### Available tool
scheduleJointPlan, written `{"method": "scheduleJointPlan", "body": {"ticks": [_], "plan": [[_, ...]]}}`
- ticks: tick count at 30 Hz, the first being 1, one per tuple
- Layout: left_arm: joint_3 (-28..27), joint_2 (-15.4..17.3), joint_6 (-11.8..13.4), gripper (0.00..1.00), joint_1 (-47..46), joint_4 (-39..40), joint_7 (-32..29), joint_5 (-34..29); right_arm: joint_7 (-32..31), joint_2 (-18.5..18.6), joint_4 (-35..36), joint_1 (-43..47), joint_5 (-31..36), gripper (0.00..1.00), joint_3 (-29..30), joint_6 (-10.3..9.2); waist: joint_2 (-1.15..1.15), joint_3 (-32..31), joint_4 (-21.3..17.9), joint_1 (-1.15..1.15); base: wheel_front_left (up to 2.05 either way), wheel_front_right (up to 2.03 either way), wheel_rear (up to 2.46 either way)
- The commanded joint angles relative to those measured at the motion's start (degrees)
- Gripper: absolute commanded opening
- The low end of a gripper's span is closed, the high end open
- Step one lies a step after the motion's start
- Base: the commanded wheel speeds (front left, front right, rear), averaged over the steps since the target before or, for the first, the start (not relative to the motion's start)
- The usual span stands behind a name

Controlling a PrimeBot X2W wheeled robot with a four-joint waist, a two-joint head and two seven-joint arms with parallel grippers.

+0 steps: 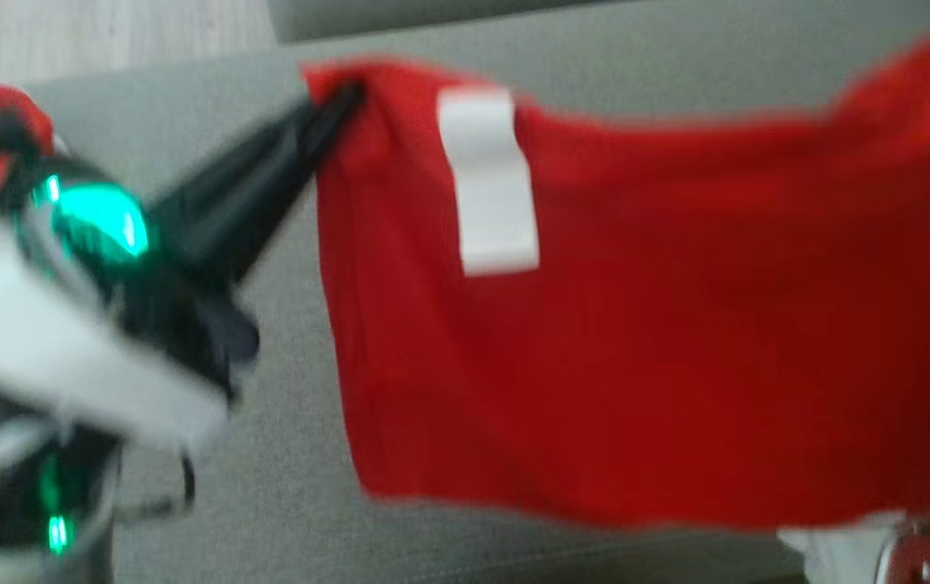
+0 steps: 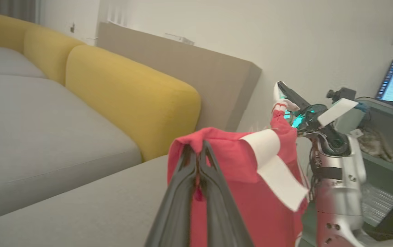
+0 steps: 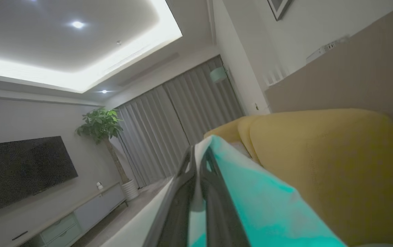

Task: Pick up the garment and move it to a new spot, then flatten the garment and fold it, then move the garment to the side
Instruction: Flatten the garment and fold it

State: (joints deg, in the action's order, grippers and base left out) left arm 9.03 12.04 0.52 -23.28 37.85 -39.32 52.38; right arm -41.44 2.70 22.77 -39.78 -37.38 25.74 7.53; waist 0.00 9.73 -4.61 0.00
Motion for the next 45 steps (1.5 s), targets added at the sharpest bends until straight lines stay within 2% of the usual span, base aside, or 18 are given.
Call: {"method": "scheduleJointPlan", "body": {"ticks": [1, 6, 9, 13, 17, 20, 22, 25, 28, 33, 34, 41, 45], "plan": [[-2.01, 1.81, -0.18, 0.0, -4.89, -0.94, -0.36, -1.28, -0.01, 0.18, -0.39, -4.31, 1.52, 0.0, -2.59, -0.04, 0.0, 3.76, 0.12, 0.0, 0.0, 0.0, 0.0], [0.37, 3.06, -2.11, 0.0, -20.94, -16.77, 1.33, -10.01, 4.59, 0.21, -11.35, -16.25, 12.26, 0.0, -7.18, -0.04, 0.0, 11.3, 0.54, 0.0, 0.0, 0.0, 0.0], [2.92, 0.86, -2.82, 0.0, -31.89, -27.95, 4.52, -14.8, 8.4, 0.2, -19.37, -24.46, 17.68, 0.0, -7.44, -0.04, 0.0, 15.79, 1.34, 0.0, 0.0, 0.0, 0.0], [3.61, -1.83, -2.45, 0.0, -46.71, -42.9, 13.82, -21.95, 15.87, 0.19, -29.6, -36.42, 23.0, 0.0, -6.64, -0.04, 0.0, 21.14, 1.88, 0.0, 0.0, 0.0, 0.0], [3.56, -2.21, -0.89, 0.0, -58.22, -55.04, 24.76, -28.79, 24.43, 0.19, -38.6, -46.14, 25.15, 0.0, -6.45, -0.04, 0.0, 25.47, 2.23, 0.0, 0.0, 0.0, 0.0], [3.78, -1.81, -0.61, 0.0, -63.67, -62.26, 32.16, -31.95, 29.42, 0.19, -43.35, -50.19, 24.0, 0.0, -6.65, -0.04, 0.0, 27.82, 2.27, 0.0, 0.0, 0.0, 0.0], [3.79, -2.49, -1.48, 0.0, -64.09, -66.63, 36.14, -31.76, 31.75, 0.19, -45.68, -50.17, 22.39, 0.0, -7.56, -0.04, 0.0, 28.56, 2.42, 0.0, 0.0, 0.0, 0.0], [4.74, -3.0, -3.65, 0.0, -61.12, -72.24, 40.22, -31.3, 33.92, 0.19, -47.23, -45.57, 19.2, 0.0, -10.21, -0.04, 0.0, 28.48, 2.42, 0.0, 0.0, 0.0, 0.0], [6.37, -3.02, -5.28, 0.0, -54.74, -75.88, 43.36, -31.09, 35.6, 0.19, -46.5, -35.93, 15.73, 0.0, -14.32, -0.04, 0.0, 26.79, 1.95, 0.0, 0.0, 0.0, 0.0], [8.32, -1.72, -6.89, 0.0, -40.85, -76.3, 46.86, -29.5, 36.59, 0.18, -40.74, -16.3, 11.87, 0.0, -19.64, -0.04, 0.0, 22.77, 0.97, 0.0, 0.0, 0.0, 0.0], [8.32, -1.72, -6.89, 0.0, -40.85, -76.3, 46.86, -29.5, 36.59, 0.18, -40.74, -16.3, 11.87, 0.0, -19.64, -0.04, 0.0, 22.77, 0.97, 0.0, 0.0, 0.0, 0.0], [10.81, 1.13, -7.54, 0.0, -17.92, -66.64, 45.96, -25.85, 35.09, 0.32, -30.47, 11.02, 12.61, 0.0, -22.61, -0.04, 0.0, 14.31, 0.81, 0.0, 0.0, 0.0, 0.0], [10.42, 2.33, -5.21, 0.0, -4.33, -57.03, 44.08, -23.52, 32.55, 0.26, -24.17, 24.05, 12.24, 0.0, -20.49, -0.04, 0.0, 9.58, 1.43, 0.0, 0.0, 0.0, 0.0]]}}
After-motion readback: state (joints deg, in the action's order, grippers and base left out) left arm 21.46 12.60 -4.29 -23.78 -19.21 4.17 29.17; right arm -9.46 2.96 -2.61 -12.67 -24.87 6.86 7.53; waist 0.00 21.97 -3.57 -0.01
